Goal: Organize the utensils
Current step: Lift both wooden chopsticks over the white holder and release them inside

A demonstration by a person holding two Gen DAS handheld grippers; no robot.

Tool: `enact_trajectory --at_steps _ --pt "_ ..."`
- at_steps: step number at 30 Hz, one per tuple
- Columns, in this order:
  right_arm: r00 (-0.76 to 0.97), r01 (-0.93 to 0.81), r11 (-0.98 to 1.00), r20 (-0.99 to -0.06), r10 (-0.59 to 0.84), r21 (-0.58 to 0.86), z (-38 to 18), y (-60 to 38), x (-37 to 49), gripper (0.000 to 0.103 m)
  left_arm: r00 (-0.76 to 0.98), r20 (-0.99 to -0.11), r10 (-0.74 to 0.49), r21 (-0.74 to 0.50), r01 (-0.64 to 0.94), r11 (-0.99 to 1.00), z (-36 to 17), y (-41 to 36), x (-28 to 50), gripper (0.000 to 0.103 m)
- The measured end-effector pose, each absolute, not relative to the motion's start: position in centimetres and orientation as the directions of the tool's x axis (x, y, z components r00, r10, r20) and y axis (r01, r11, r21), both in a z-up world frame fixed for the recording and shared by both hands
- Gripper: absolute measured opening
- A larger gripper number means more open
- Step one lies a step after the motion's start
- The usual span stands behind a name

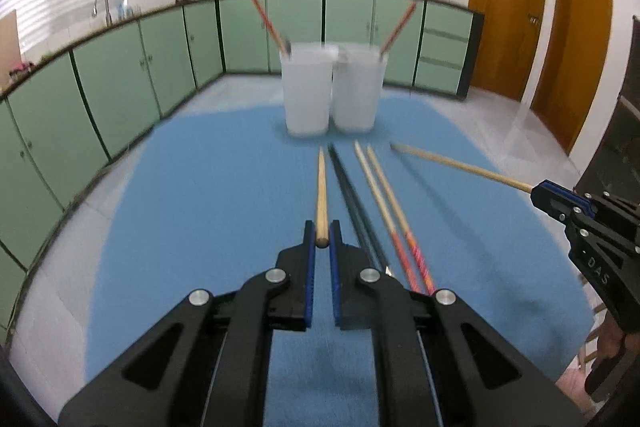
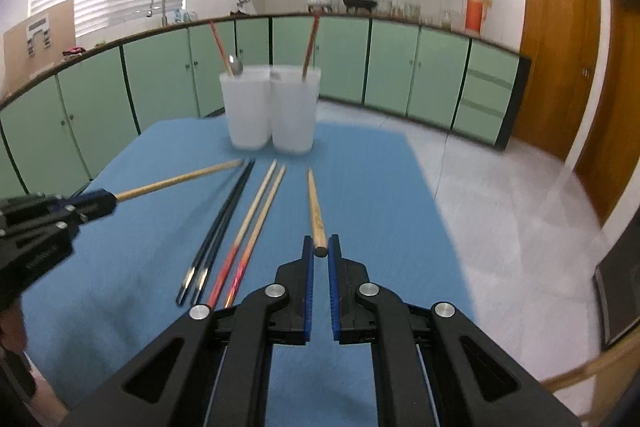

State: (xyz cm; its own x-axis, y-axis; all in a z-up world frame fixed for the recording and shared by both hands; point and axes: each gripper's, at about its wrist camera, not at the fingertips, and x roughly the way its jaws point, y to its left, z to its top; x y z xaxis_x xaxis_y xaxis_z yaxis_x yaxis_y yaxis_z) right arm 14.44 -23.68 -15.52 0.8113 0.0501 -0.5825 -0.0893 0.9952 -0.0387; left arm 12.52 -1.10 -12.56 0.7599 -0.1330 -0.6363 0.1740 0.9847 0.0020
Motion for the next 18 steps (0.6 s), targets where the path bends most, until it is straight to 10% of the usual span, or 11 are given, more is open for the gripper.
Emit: enact_trajectory --at_steps 18 --pt "0.865 -0.195 0.976 -0.452 0.215 0.091 -5.4 -25.4 17.9 0.007 0.863 -0.456 -0.220 -0.089 0.201 0.975 -2.7 -0.5 15.5 0.006"
